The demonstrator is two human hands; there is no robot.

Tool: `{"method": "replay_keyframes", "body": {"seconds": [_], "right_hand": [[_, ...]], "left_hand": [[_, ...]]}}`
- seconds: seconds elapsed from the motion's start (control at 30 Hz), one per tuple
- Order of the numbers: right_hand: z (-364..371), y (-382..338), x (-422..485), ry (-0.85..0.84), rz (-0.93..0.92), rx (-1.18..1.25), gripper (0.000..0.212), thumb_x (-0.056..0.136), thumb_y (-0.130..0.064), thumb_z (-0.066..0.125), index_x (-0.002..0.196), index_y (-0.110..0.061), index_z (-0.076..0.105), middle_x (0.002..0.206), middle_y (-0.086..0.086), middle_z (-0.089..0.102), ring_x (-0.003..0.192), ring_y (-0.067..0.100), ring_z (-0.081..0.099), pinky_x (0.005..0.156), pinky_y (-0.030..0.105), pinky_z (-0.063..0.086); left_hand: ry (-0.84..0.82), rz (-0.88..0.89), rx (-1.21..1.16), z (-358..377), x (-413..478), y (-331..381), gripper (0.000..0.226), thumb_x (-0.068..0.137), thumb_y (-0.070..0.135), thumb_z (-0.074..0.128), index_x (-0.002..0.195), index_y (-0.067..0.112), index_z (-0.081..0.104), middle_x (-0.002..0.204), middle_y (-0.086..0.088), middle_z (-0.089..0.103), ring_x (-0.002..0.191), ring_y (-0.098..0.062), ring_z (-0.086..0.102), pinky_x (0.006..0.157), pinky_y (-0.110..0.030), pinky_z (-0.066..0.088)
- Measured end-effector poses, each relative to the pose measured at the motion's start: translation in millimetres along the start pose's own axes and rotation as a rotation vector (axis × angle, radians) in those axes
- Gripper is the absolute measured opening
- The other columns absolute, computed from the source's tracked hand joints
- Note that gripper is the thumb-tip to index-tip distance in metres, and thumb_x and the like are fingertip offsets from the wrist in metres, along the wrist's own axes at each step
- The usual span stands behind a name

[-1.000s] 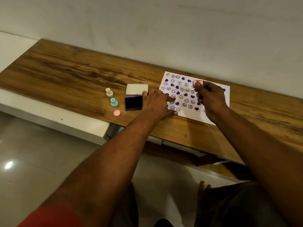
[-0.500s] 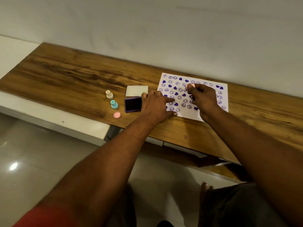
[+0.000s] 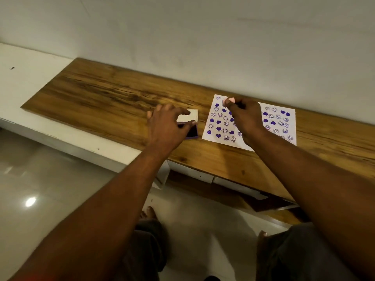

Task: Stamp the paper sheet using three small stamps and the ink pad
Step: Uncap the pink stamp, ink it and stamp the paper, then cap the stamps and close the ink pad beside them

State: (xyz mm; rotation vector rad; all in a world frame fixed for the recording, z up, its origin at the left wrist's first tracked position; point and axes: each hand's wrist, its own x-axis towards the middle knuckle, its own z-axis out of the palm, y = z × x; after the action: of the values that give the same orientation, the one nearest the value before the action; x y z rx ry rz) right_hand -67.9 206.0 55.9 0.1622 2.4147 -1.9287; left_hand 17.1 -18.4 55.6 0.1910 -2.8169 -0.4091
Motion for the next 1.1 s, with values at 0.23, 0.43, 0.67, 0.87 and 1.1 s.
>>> {"method": "replay_keyframes", "body": {"seconds": [0.23, 0.43, 0.67, 0.87, 1.1], "right_hand": [[60.3, -15.8, -30.2, -0.292, -0.252, -0.288, 0.028, 0.088, -0.041, 0.077, 0.111, -0.025, 0.075, 0.095, -0.01, 0.073, 0.087, 0.005, 0.068, 0.07, 0.017, 0.054], [97.1, -26.9, -51.0, -0.501, -0.586, -0.585, 0.025, 0.09, -0.041, 0.072, 0.111, -0.027, 0.075, 0.092, -0.013, 0.07, 0.079, 0.003, 0.061, 0.064, 0.017, 0.043], [121.1, -22.4, -52.0, -0.66, -0.654, -0.791, 0.032, 0.089, -0.039, 0.071, 0.12, -0.028, 0.072, 0.101, -0.006, 0.075, 0.088, 0.01, 0.066, 0.07, 0.022, 0.047], [126.8, -17.0, -51.5, -0.678, -0.687, -0.836, 0.034, 0.091, -0.039, 0.072, 0.124, -0.031, 0.071, 0.111, -0.006, 0.076, 0.097, 0.012, 0.068, 0.079, 0.028, 0.054], [130.9, -14.6, -55.9, -0.693, -0.7, -0.914, 0.031, 0.096, -0.038, 0.067, 0.126, -0.032, 0.07, 0.117, -0.004, 0.074, 0.105, 0.018, 0.066, 0.084, 0.031, 0.052]], "left_hand": [[0.025, -0.02, -0.089, -9.1, -40.7, -71.6, 0.034, 0.086, 0.063, 0.07, 0.1, 0.033, 0.075, 0.097, 0.011, 0.069, 0.096, -0.015, 0.061, 0.085, -0.04, 0.04], [-0.047, -0.065, -0.136, -15.3, -42.5, -96.7, 0.054, 0.069, 0.088, 0.064, 0.087, 0.039, 0.072, 0.08, 0.022, 0.063, 0.067, 0.007, 0.052, 0.059, -0.017, 0.039], [-0.092, -0.023, -0.058, 0.8, -40.1, -109.3, 0.058, 0.071, 0.085, 0.064, 0.092, 0.034, 0.078, 0.079, 0.017, 0.073, 0.063, 0.003, 0.054, 0.06, -0.021, 0.046], [-0.11, -0.037, -0.051, 7.2, -36.9, -108.9, 0.054, 0.073, 0.08, 0.068, 0.1, 0.034, 0.078, 0.084, 0.016, 0.072, 0.069, 0.001, 0.057, 0.066, -0.027, 0.051], [-0.115, -0.048, -0.058, 12.3, -33.9, -110.9, 0.055, 0.073, 0.078, 0.073, 0.103, 0.033, 0.08, 0.084, 0.017, 0.071, 0.066, 0.004, 0.051, 0.059, -0.018, 0.036]]}}
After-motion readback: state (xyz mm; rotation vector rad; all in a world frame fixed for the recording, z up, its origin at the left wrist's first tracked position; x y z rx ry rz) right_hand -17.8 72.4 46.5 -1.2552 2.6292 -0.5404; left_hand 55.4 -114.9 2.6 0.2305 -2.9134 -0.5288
